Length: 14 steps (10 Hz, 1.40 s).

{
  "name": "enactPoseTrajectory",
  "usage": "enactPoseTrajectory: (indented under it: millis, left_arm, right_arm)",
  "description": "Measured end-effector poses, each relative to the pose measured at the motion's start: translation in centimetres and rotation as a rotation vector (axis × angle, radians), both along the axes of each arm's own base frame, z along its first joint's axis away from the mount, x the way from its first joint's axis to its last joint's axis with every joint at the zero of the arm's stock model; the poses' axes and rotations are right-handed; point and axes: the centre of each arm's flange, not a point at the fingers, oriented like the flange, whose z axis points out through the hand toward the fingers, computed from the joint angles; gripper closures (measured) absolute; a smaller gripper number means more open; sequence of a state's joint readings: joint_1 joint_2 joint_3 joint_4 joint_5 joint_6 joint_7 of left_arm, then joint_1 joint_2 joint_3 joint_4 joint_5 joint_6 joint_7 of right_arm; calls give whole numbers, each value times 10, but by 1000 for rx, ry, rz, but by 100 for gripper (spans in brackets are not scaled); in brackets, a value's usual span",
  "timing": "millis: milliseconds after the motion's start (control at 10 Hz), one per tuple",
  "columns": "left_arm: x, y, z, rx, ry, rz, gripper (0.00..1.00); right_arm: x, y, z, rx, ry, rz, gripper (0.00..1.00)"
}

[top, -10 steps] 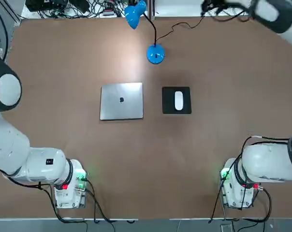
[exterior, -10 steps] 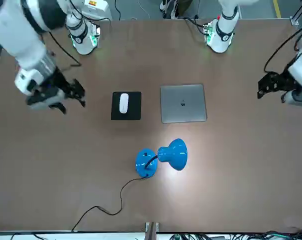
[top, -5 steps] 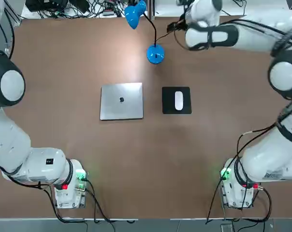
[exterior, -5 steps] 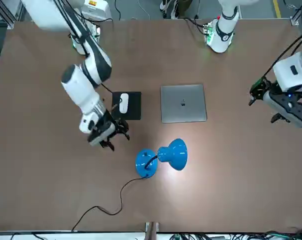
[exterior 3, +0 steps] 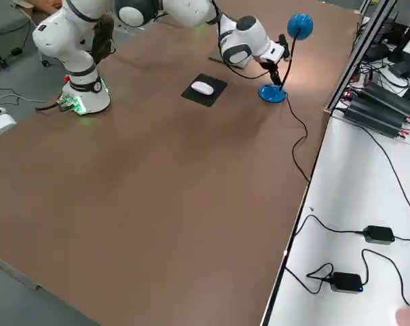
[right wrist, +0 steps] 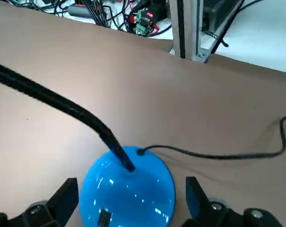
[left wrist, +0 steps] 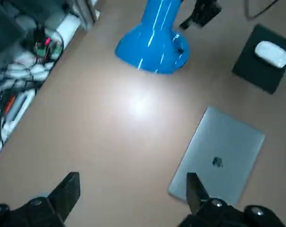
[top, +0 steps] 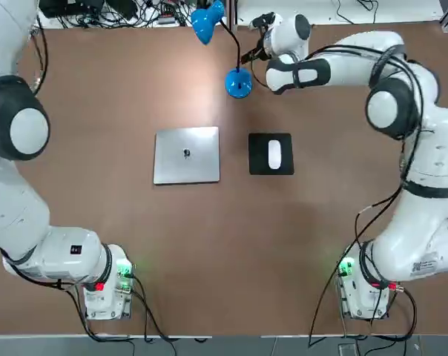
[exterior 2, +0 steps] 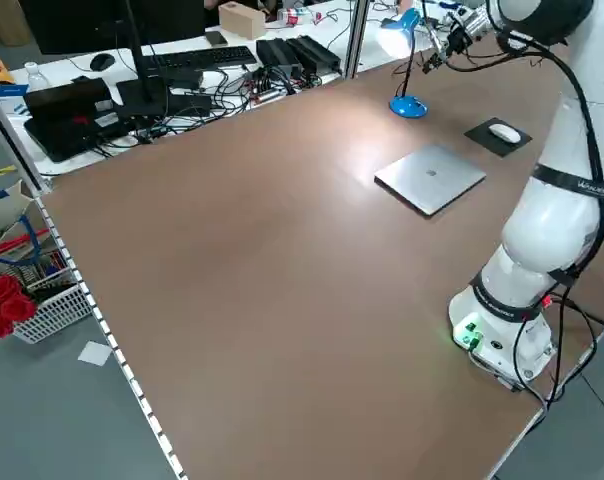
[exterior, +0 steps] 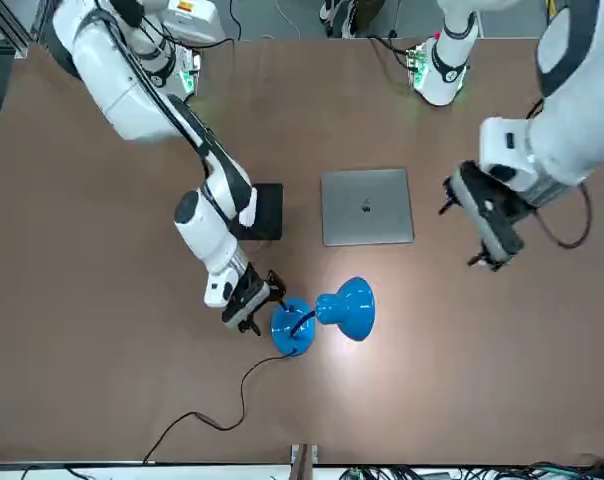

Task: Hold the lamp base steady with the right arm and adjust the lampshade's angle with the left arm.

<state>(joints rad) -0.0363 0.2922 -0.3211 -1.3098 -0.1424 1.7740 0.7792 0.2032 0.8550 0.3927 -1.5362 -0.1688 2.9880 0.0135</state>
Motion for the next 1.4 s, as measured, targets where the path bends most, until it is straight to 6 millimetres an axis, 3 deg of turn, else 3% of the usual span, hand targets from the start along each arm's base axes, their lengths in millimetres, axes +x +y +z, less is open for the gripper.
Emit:
enactPoseTrajectory:
  millis: [200,400,700,900,1000,1200,1400]
  left_arm:
    - [10,-34,-17,-70,-52,-51,1]
    - [26,-54,-38,-108,-111,-157,1]
    - [40,-90,-59,-178,-169,-313,1]
    - [49,-116,-71,-216,-200,-398,1]
    - [53,-123,-78,-229,-205,-420,1]
    - [61,-128,-97,-281,-181,-431,0]
    - [67,-129,-113,-305,-170,-430,0]
  right_arm:
    - [13,19,-28,-8,-21,3,0]
    - [19,30,-48,-26,-42,8,0]
    - [18,38,-54,-46,-59,20,5]
    - [17,43,-51,-45,-67,25,15]
    - [15,45,-51,-42,-69,27,26]
    - [11,48,-62,-25,-86,28,41]
    - [7,51,-75,-21,-85,31,48]
